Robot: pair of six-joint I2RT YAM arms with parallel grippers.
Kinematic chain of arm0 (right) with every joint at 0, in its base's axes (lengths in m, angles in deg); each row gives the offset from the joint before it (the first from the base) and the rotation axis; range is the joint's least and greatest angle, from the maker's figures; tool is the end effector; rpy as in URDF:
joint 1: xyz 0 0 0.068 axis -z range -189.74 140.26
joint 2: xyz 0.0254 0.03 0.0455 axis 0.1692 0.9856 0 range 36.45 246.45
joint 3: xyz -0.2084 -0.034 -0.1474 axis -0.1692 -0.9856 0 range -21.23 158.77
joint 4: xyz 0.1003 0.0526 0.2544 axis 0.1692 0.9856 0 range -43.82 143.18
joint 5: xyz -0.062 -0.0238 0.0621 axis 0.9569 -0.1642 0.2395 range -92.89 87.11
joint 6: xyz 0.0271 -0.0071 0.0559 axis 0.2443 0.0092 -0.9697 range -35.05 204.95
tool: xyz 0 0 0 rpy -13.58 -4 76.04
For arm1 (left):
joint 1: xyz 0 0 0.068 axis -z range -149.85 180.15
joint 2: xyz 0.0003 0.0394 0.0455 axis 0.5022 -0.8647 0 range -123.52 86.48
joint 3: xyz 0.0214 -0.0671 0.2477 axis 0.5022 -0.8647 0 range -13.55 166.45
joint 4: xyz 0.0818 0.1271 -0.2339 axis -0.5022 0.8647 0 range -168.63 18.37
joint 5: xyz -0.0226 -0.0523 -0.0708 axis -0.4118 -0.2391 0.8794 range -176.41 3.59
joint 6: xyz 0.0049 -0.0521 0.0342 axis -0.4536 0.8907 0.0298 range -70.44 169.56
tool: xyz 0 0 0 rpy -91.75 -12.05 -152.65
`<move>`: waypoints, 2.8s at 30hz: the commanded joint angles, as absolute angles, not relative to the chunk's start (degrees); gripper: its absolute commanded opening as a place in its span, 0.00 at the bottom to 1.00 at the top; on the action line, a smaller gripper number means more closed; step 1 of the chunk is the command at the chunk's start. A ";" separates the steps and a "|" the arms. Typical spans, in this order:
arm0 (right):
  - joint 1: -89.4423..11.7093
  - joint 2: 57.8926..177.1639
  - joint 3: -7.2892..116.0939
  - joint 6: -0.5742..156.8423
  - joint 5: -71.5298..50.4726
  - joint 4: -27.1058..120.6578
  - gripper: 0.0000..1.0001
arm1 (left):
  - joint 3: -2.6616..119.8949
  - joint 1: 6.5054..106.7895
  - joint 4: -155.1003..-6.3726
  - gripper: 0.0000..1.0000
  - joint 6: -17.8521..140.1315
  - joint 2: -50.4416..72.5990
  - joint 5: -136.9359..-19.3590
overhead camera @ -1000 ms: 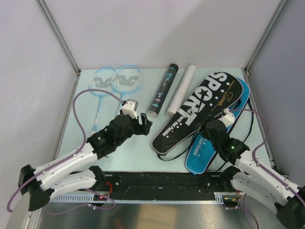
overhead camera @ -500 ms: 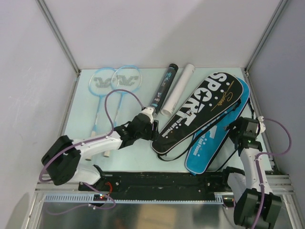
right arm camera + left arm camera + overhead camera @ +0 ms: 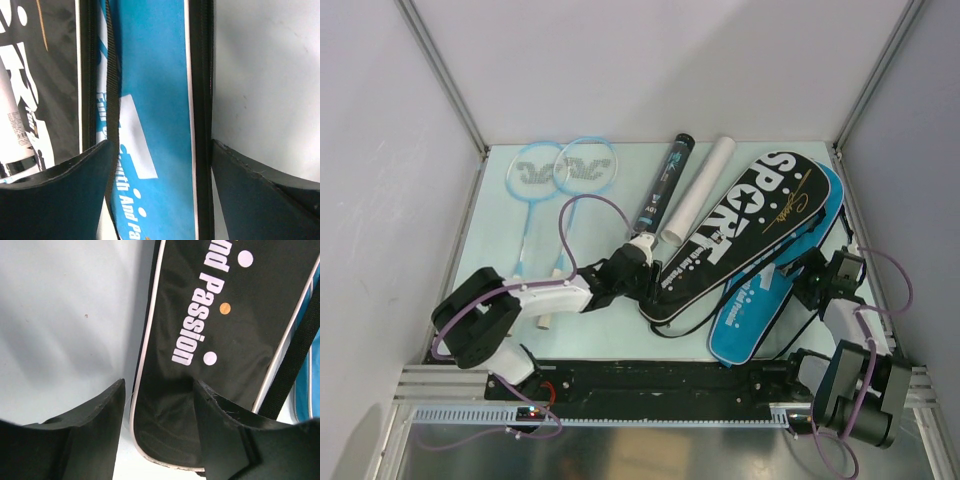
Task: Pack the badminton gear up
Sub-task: Pick up the racket bag from the center of the board, then place the racket bag at the racket bag.
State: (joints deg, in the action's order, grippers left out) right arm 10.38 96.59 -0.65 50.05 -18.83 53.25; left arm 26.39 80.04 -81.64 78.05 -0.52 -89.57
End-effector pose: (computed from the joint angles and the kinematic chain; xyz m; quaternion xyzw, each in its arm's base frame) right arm 0.2108 -0.0634 0.1204 0.3797 0.8399 0.1748 0.3463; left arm 0.2067 -0.2411 0.1250 0.1603 0.9063 -0.2268 0.3184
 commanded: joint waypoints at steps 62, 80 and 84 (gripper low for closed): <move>-18.72 76.34 38.82 54.04 1.50 64.99 0.00 | 38.27 85.67 -72.87 0.67 81.94 12.61 -90.88; -30.44 82.29 3.12 36.78 6.33 48.00 0.09 | 33.73 60.20 -57.11 0.77 70.39 31.95 -93.24; -32.32 82.97 -0.62 34.09 5.91 44.54 0.11 | 36.87 57.22 -48.71 0.77 62.60 27.14 -106.17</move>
State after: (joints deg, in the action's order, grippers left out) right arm -30.51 82.66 1.93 38.25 4.88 52.81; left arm 32.58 59.64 -57.53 72.15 30.43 -95.58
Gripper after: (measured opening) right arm 0.109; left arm 0.767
